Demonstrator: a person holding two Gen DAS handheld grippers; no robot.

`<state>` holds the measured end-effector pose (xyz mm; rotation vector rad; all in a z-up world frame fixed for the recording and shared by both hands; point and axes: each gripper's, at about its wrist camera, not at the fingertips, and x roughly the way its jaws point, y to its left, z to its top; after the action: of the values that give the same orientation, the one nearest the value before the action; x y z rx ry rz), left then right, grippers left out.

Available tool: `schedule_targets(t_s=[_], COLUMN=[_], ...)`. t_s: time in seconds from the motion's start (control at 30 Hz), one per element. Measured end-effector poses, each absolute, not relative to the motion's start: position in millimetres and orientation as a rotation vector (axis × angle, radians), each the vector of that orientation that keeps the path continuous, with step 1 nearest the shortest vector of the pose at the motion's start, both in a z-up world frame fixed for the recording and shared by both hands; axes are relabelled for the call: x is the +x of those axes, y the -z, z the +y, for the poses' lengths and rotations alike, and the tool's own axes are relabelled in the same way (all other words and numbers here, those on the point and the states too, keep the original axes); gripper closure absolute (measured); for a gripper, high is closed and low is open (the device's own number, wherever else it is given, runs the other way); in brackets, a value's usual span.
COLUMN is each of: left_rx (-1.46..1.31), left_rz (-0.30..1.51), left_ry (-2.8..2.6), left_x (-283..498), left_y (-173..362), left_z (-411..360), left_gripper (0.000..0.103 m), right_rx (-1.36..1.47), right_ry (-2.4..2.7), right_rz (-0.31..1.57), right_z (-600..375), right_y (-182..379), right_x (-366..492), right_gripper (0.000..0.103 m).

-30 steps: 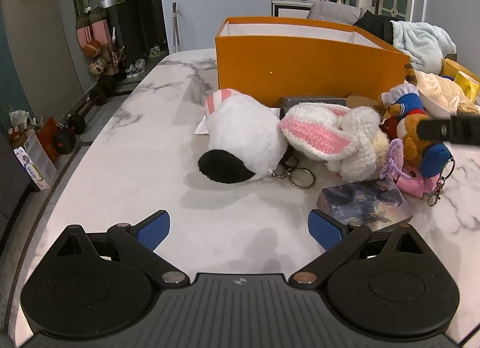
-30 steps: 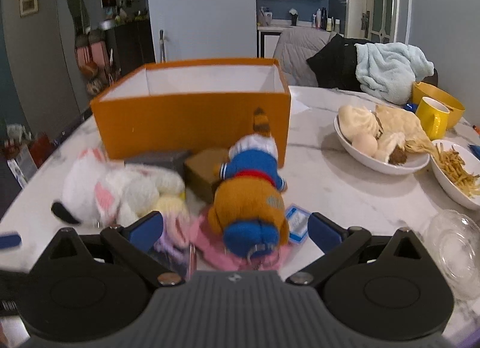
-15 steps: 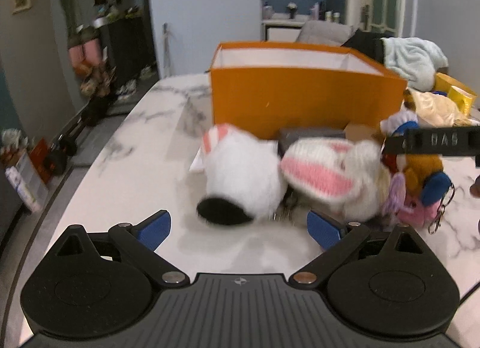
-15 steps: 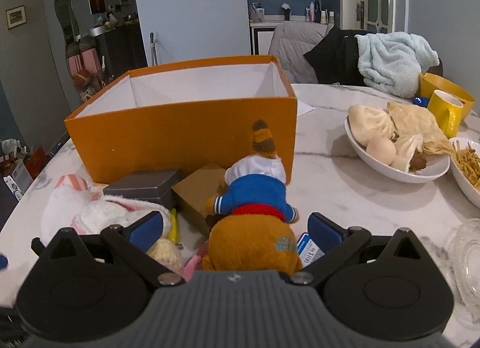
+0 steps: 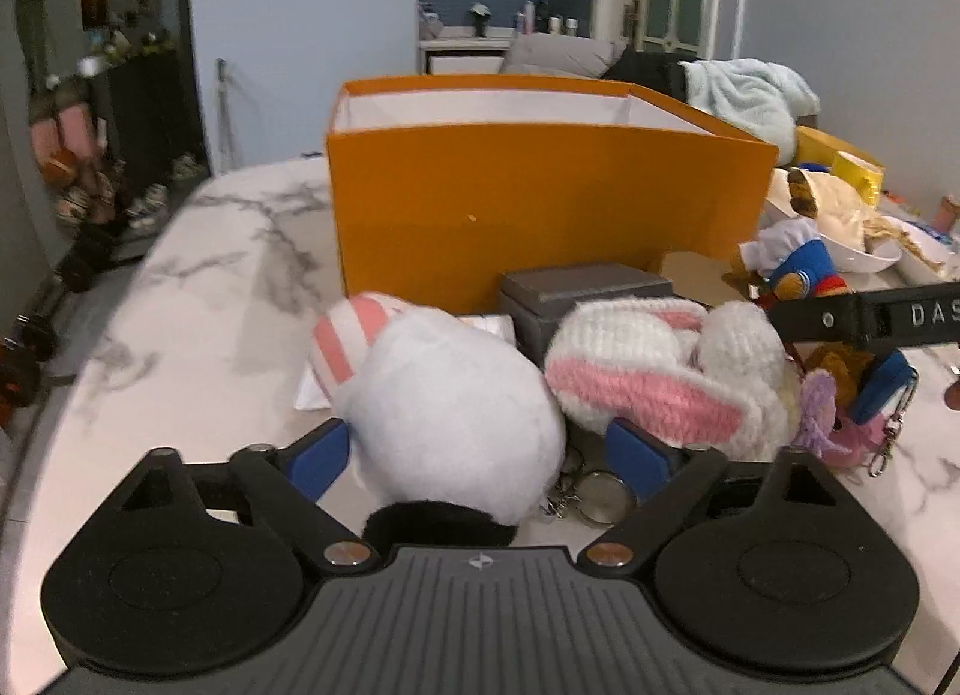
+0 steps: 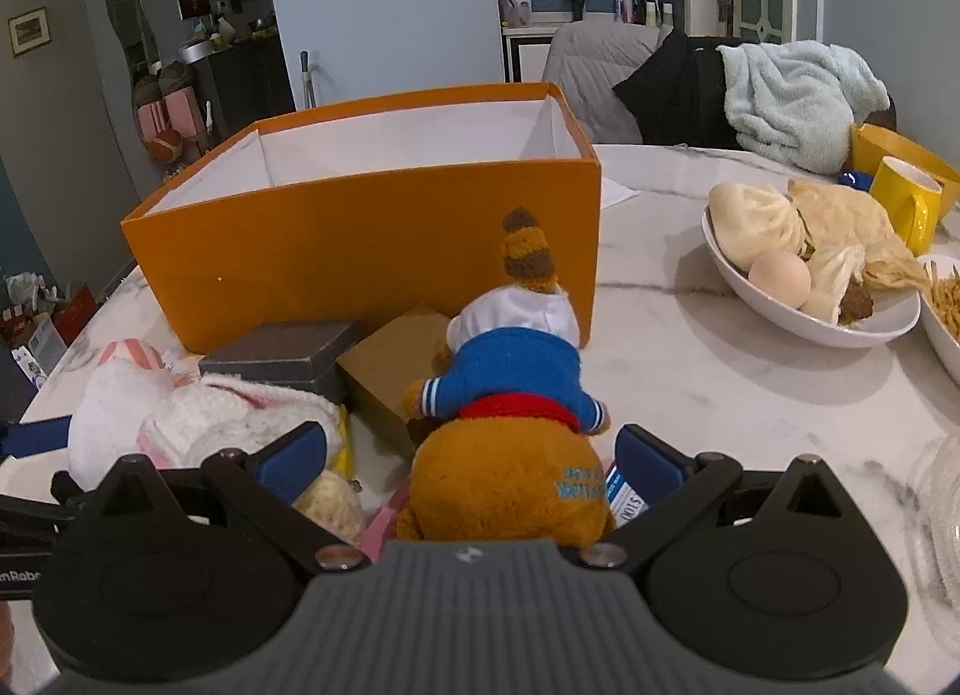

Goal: Organize objects
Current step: 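Grasp the white plush with the left gripper while the right grasps the brown bear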

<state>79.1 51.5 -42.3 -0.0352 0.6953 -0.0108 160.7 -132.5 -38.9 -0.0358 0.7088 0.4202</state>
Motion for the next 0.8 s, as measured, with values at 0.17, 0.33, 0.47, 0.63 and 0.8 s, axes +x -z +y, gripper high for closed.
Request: schedule_targets(t_s=[0.17,0.33,0.47,0.63,0.8], left_rx=[-0.011,-0.041,-0.025,-0.014,-0.046], left_rz=[0.66,0.656,0.634,0.631,0.63], left_ry=[0.004,0.028,0.014,0.0,-0.006], left_x=[73.6,72.6,73.6,76.0,74.7], left_y=[43.7,44.4,48.0,53.2,53.6], left_z=[58.7,66.8,63.3,60.2,62.9], left_gripper=[0.017,0.018,0.012,0.013,0.015], right_rx=[-0.015,-0.004,-0.019,-0.045,-0.043], right_ry=[-0.432,-0.442,-0.44,-0.44,-0.429], right_rz=[0.713,0.71,0.709,0.702,0.682], right_z=[-135.1,-135.6,-134.8,-133.3,-134.7], right_y=[40.6,43.0,44.8,46.0,49.2], right_x=[160.4,158.1,158.9,156.0,155.4], right_gripper=[0.001,0.007,0.007,0.008,0.008])
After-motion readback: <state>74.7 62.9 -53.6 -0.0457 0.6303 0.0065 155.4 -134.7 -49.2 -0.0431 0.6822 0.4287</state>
